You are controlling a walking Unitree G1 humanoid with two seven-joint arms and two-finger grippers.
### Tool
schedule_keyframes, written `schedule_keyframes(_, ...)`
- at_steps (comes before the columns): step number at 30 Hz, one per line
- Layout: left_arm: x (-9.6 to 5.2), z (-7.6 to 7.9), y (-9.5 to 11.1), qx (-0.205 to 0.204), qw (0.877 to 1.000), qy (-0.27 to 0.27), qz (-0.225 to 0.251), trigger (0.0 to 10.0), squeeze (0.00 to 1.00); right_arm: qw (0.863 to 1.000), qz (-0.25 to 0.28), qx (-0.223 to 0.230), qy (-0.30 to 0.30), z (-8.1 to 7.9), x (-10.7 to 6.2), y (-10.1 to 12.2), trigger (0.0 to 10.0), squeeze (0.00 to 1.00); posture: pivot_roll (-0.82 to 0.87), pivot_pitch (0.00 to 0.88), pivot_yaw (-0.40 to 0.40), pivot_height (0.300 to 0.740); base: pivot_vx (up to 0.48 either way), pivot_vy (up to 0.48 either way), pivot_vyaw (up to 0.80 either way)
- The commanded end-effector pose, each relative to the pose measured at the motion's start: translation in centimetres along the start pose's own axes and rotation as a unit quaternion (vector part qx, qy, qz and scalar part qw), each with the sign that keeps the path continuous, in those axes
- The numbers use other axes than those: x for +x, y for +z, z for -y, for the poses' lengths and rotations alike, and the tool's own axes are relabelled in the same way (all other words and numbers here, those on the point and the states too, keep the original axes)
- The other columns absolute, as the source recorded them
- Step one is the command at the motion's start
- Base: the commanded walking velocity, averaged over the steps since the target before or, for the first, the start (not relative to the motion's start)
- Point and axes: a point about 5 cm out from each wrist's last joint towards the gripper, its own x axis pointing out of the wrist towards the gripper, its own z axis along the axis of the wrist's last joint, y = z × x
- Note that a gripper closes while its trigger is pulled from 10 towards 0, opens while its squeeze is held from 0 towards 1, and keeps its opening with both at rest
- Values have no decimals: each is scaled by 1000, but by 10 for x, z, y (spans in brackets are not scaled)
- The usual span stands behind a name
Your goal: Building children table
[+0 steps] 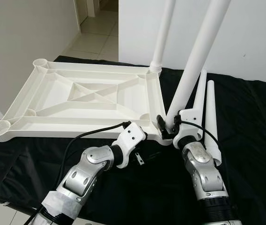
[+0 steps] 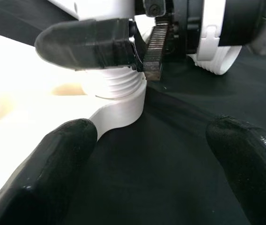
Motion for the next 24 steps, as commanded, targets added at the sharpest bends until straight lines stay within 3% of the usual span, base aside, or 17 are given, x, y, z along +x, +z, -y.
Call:
schedule_keyframes(1,0,0,0,4,1000,0,-2,10000,0,1000,-3,-6,29,-2,2,-2,10000,0,-54,19,-28,740,0,0,0)
schedule_keyframes(2,-1,0,0,3,1000,1,-2,10000,0,997,1,-14,77,-4,5,-1,10000,0,-50,21,-26,740,0,0,0)
schedule_keyframes(4,-2,0,0,3,1000,1,-2,10000,0,994,3,-21,103,-4,7,-1,10000,0,-46,23,-25,740,0,0,0)
schedule_keyframes(11,-3,-2,1,5,1000,4,-3,10000,0,987,7,-57,148,0,17,-1,10000,0,-34,21,-24,740,0,0,0)
schedule_keyframes(15,-3,-2,1,6,1000,4,-4,10000,0,986,5,-56,159,3,21,-3,10000,0,-33,19,-24,740,0,0,0)
schedule_keyframes(16,-3,-2,0,7,1000,4,-4,10000,0,985,4,-62,160,4,22,-4,8745,0,-29,17,-23,740,0,0,0)
schedule_keyframes(17,-3,-2,0,7,1000,4,-6,10000,0,985,0,-69,161,6,23,-7,549,0,-27,16,-23,740,0,0,0)
schedule_keyframes(19,-4,-2,-1,7,1000,4,-8,10000,0,985,-3,-60,164,7,23,-10,0,0,-26,15,-22,740,0,0,0)
schedule_keyframes(24,-4,-1,-1,7,1000,1,-8,10000,0,984,-4,-50,169,8,23,-15,0,0,-29,15,-19,740,0,0,0)
